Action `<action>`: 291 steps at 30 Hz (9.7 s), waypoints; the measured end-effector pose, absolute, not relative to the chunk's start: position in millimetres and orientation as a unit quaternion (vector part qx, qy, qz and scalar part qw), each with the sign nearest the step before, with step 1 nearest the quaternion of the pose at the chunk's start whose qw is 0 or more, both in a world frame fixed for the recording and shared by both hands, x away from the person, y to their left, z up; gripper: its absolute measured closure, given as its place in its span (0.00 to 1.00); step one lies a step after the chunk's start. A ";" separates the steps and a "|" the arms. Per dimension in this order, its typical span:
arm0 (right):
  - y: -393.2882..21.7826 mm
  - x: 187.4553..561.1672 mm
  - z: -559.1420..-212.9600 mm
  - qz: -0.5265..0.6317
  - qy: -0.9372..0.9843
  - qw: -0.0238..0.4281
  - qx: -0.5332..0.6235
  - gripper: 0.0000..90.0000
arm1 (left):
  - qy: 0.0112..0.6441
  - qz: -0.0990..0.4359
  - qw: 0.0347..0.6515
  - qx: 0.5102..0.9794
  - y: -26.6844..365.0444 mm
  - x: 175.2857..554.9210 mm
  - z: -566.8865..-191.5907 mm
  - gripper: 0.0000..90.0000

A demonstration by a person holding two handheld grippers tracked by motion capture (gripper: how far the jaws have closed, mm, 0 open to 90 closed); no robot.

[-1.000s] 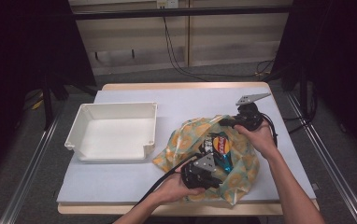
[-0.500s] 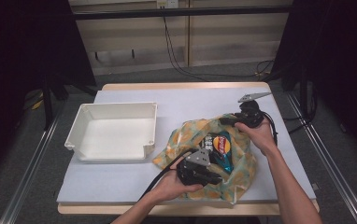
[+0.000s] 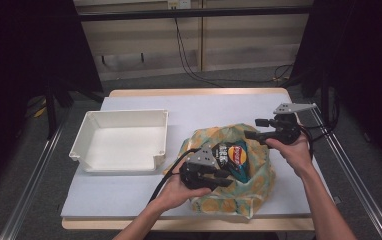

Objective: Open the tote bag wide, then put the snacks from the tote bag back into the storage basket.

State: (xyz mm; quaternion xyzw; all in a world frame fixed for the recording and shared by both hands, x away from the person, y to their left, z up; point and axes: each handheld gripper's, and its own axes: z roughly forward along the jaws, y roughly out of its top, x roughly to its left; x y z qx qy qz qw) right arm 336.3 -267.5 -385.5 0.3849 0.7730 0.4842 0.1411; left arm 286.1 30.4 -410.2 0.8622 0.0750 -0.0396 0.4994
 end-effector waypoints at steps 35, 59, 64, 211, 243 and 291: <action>-286.9 256.6 -400.5 0.498 0.765 0.144 0.381 0.31 | 0.005 0.040 0.367 0.929 -24.3 321.1 -407.9 0.46; -286.2 257.7 -404.7 0.496 0.767 0.136 0.384 0.30 | -0.053 0.122 0.319 0.938 -43.0 309.6 -435.4 0.33; -286.1 257.7 -405.2 0.498 0.766 0.134 0.385 0.30 | -0.050 0.132 0.314 0.939 -43.6 308.5 -434.0 0.42; -274.0 271.0 -426.6 0.478 0.784 0.125 0.376 0.98 | 0.079 0.035 0.629 0.772 30.7 347.2 -240.5 1.00; -275.1 260.7 -414.4 0.493 0.779 0.142 0.360 0.62 | 0.154 0.092 0.641 0.747 120.3 358.3 -237.5 1.00; -281.8 250.0 -408.6 0.505 0.761 0.161 0.374 0.36 | 0.280 0.157 0.614 0.722 240.0 381.6 -242.8 1.00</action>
